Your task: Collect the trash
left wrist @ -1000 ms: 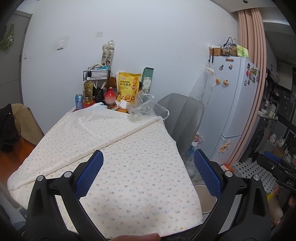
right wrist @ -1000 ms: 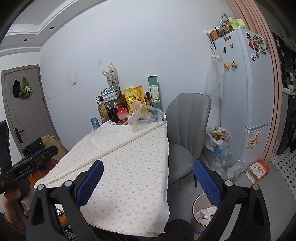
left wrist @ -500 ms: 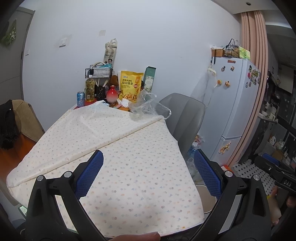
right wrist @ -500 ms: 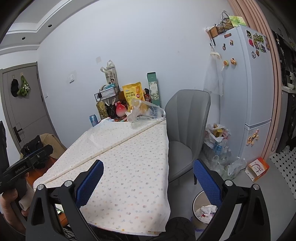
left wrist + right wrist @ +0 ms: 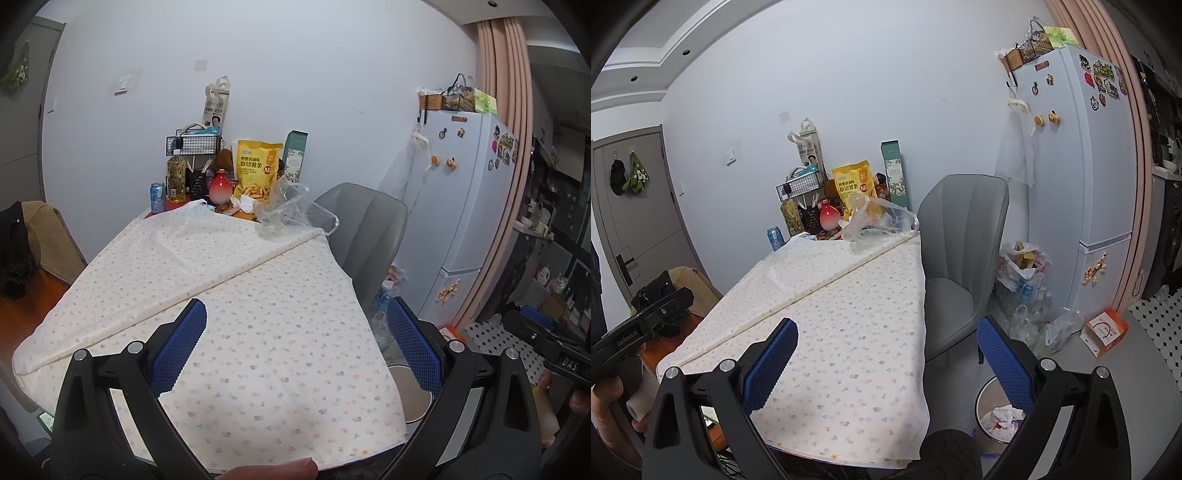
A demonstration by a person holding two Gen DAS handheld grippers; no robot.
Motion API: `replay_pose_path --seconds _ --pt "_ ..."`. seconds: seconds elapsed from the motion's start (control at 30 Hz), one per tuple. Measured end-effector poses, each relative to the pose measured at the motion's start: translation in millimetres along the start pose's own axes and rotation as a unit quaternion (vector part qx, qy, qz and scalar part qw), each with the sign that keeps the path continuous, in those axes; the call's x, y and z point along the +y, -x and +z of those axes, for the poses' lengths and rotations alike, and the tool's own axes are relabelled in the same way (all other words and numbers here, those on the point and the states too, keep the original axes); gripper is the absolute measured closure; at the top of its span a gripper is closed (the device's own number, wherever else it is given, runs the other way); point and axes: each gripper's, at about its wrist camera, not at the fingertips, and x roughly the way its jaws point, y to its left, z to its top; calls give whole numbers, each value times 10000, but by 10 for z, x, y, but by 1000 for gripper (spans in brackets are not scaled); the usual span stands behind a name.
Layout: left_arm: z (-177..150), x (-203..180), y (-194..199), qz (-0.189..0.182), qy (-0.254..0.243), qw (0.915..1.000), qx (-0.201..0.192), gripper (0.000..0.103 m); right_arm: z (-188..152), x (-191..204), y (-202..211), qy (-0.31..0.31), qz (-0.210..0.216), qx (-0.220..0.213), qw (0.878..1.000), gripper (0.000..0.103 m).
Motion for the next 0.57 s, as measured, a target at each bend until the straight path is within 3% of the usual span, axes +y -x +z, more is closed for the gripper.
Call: replay_pose_path --seconds 0.4,0.57 --pt "-100 15 -176 -67 -4 9998 188 6 -124 -51 -230 -74 -84 274 9996 8" --pt "-216 118 -359 -67 97 9994 335 6 -267 -57 -506 -80 -147 590 9981 8"
